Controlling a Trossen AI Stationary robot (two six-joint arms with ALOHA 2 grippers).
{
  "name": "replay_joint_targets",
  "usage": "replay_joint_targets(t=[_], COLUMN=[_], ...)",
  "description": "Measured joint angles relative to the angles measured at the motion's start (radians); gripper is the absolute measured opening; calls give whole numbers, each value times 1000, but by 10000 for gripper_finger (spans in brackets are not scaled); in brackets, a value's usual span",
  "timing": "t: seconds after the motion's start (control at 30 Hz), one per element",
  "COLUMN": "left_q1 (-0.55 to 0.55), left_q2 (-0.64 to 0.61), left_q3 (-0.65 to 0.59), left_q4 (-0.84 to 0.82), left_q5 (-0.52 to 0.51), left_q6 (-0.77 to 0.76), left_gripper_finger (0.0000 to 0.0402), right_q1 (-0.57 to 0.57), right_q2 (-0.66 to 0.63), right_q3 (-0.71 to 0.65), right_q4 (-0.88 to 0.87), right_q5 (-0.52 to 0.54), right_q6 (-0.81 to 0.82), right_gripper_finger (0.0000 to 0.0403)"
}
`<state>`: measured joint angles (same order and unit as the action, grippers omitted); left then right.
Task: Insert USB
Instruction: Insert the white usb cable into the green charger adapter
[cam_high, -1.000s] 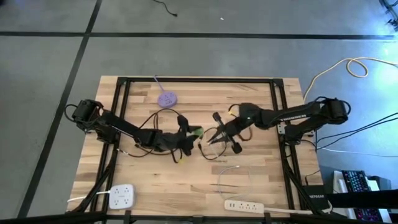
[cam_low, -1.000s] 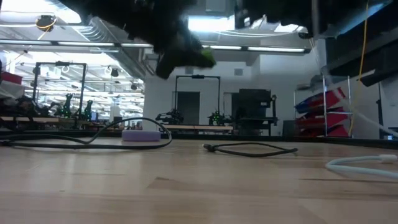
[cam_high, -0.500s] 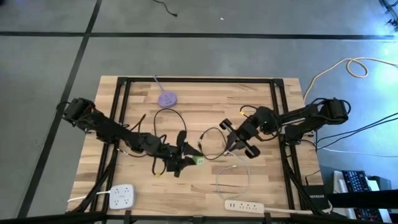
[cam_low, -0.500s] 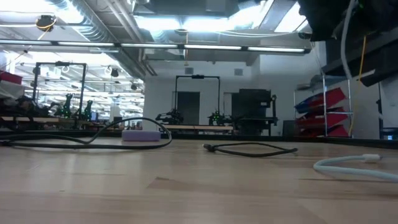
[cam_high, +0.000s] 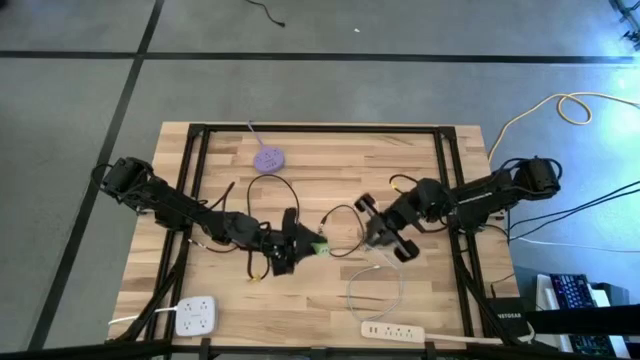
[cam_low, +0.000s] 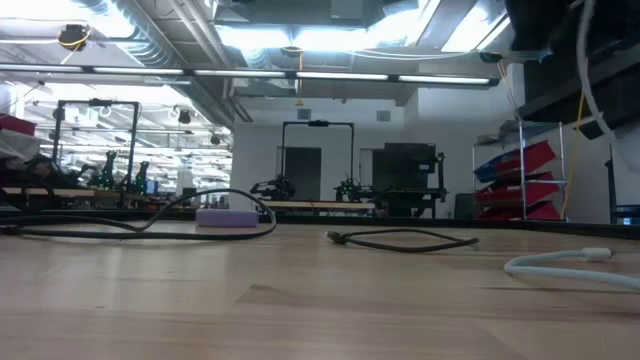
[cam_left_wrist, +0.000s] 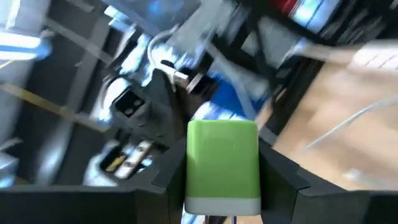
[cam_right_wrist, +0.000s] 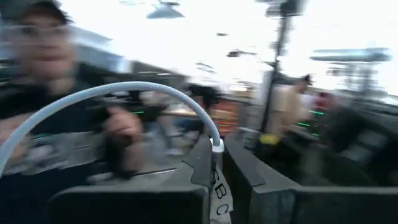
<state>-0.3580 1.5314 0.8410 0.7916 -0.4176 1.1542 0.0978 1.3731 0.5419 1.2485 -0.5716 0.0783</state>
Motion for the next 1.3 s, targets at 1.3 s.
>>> replay_joint_targets(t=[1.3], left_q1=[296], left_q2=[184], left_q3=[0], left_q4=[697], left_q5=[-183], left_q6=[-157], left_gripper_finger=[123], right_q1=[-85], right_q2=[187], right_q3=[225], right_q4=[111], right_q5=[902], right_q6=[-300], right_gripper_finger=[0])
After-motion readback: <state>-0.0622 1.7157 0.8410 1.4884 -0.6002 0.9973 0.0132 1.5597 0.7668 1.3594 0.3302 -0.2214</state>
